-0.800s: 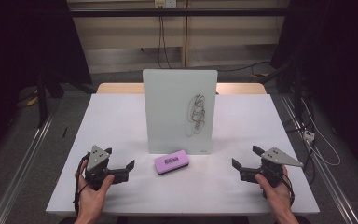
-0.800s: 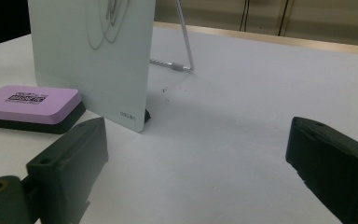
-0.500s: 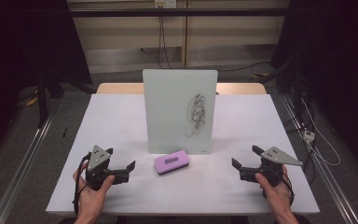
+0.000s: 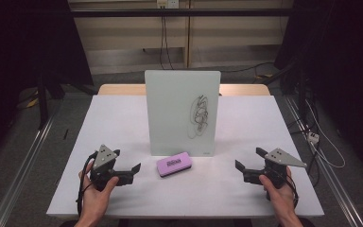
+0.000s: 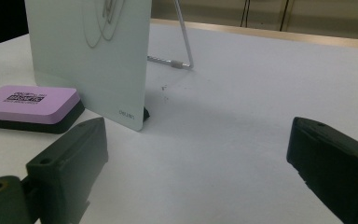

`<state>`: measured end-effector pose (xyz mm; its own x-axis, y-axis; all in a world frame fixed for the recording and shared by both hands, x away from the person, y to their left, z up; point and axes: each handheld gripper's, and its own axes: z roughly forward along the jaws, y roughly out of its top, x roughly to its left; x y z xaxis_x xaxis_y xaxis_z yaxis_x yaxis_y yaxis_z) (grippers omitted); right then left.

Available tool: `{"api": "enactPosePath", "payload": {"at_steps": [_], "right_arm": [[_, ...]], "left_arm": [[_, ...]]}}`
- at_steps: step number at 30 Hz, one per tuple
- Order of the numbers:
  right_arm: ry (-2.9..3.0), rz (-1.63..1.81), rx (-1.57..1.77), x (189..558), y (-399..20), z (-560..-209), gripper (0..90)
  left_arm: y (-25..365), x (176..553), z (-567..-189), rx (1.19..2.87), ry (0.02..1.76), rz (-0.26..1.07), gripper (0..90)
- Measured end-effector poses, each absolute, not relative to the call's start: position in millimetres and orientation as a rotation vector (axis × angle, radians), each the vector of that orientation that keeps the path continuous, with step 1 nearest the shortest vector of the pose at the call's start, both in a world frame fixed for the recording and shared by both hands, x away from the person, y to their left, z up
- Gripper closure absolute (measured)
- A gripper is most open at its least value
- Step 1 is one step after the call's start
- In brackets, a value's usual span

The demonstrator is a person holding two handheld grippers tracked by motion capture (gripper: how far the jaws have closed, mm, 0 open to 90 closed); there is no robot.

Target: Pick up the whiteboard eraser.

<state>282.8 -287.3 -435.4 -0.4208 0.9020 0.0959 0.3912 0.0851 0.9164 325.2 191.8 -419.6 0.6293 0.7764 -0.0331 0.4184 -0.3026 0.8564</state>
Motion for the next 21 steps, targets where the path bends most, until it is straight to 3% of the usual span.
{"api": "enactPosePath", "payload": {"at_steps": [5, 12, 18, 21], "right_arm": [[1.862, 1.313, 1.273, 283, -287, -436, 5.2], [1.866, 1.316, 1.273, 284, -287, -436, 5.0], [1.87, 1.324, 1.273, 286, -286, -436, 5.0], [1.874, 1.325, 1.269, 287, -285, -436, 5.0]], "left_arm": [[187, 327, -418, 1.964, 0.929, 0.505, 10.5], [179, 335, -415, 1.989, 0.901, 0.41, 12.0], [171, 344, -412, 2.025, 0.888, 0.343, 5.9], [166, 346, -412, 2.055, 0.865, 0.348, 9.2]]}}
